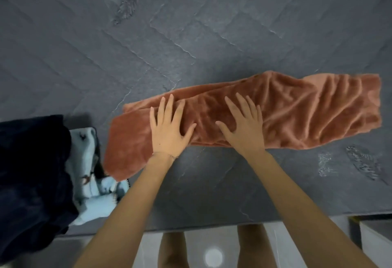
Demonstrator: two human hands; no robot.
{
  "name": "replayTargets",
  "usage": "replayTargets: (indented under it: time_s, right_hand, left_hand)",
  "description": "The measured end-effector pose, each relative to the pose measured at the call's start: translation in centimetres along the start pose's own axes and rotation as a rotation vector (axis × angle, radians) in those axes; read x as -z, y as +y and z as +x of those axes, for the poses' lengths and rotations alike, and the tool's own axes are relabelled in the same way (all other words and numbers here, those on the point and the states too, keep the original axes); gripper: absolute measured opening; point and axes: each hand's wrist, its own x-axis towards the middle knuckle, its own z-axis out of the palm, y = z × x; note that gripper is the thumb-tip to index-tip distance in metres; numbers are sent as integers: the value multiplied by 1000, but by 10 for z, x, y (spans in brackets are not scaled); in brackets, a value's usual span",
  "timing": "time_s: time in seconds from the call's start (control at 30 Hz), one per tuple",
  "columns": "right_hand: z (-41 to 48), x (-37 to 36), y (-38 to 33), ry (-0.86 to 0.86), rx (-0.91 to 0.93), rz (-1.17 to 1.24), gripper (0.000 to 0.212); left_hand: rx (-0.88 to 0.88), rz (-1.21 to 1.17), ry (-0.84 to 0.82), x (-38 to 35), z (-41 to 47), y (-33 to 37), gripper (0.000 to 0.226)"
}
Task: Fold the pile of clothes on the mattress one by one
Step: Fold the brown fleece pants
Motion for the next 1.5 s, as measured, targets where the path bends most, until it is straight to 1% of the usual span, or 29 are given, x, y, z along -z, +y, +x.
replayTargets:
  time_s: [0.07,0.17,0.27,0.37,0.4,0.47,0.57,0.6,0.63,0.67,0.73,0.77,0.83,0.87,0.9,0.97,1.0,1.03,1.1,1.13,1.2,1.23,1.27,1.3,1.37,1.43,1.47,1.5]
  right_hand:
    - [6,-11,-19,-21,25,-26,67]
    - [17,-32,-45,-77,80,-85,69]
    - [29,-52,-67,-190,125,-140,71]
    - [41,-68,-90,-270,151,-142,71]
    - [44,-73,-98,-289,163,-128,72]
    - [48,-83,-115,-322,220,-104,75]
    - [48,-95,-138,-406,374,-105,81]
    - [47,-98,-145,-428,423,-106,80]
    - [46,-100,-151,-437,467,-103,74]
    - [45,-100,-155,-431,503,-89,62]
    - [43,-96,-159,-382,537,8,34]
    - [42,-93,-158,-358,531,80,27]
    - [38,-83,-150,-323,485,189,25]
    - [36,-77,-145,-319,452,214,27]
    - [35,-72,-139,-320,418,221,31]
    - [36,-61,-127,-332,369,209,37]
    - [37,-54,-121,-342,347,206,38]
    - [39,-47,-115,-357,329,216,38]
    - [41,-33,-105,-427,295,250,41]
    - [41,-26,-99,-488,264,248,42]
    - [37,-14,-87,-636,212,170,42]
    - [34,-9,-80,-708,194,113,40]
    - [31,-4,-72,-774,175,58,36]
    - [28,1,-63,-837,155,12,32]
    - [23,9,-47,-961,108,-75,30]
    - [21,19,-32,-1095,21,-118,15]
    - [21,24,-27,-1172,-44,-90,16]
    - [22,28,-23,-1222,-114,-31,22]
  left_hand:
    - [49,1,-15,6,-8,-28,67]
    - [147,-8,-39,12,-20,-74,62]
    - [304,-64,-51,15,-26,-115,56]
    - [468,-180,-58,20,-26,-146,45]
    - [481,-222,-69,21,-26,-153,40]
    - [451,-376,-63,26,-26,-161,31]
    - [398,-616,-2,39,-32,-160,22]
    - [385,-689,20,43,-34,-158,20]
    - [373,-762,40,46,-36,-155,20]
    - [363,-822,54,48,-38,-153,20]
    - [375,-870,85,49,-40,-150,22]
    - [413,-873,111,48,-39,-151,25]
    - [523,-871,155,42,-36,-157,24]
    - [557,-839,140,38,-34,-160,23]
    - [566,-786,83,34,-32,-163,28]
    - [511,-674,-58,24,-32,-163,43]
    - [459,-616,-71,20,-34,-159,46]
    - [399,-553,-41,18,-37,-153,48]
    - [293,-440,21,13,-40,-141,55]
    - [287,-410,26,11,-40,-136,63]
    - [377,-419,-7,3,-37,-130,76]
    - [450,-473,-29,1,-34,-129,80]
    - [522,-563,-36,-2,-31,-128,79]
    - [585,-656,-24,-3,-28,-128,71]
    - [661,-712,44,0,-22,-126,45]
    - [653,-750,121,9,-17,-123,31]
    - [615,-803,153,15,-14,-121,27]
    - [553,-858,177,24,-12,-117,24]
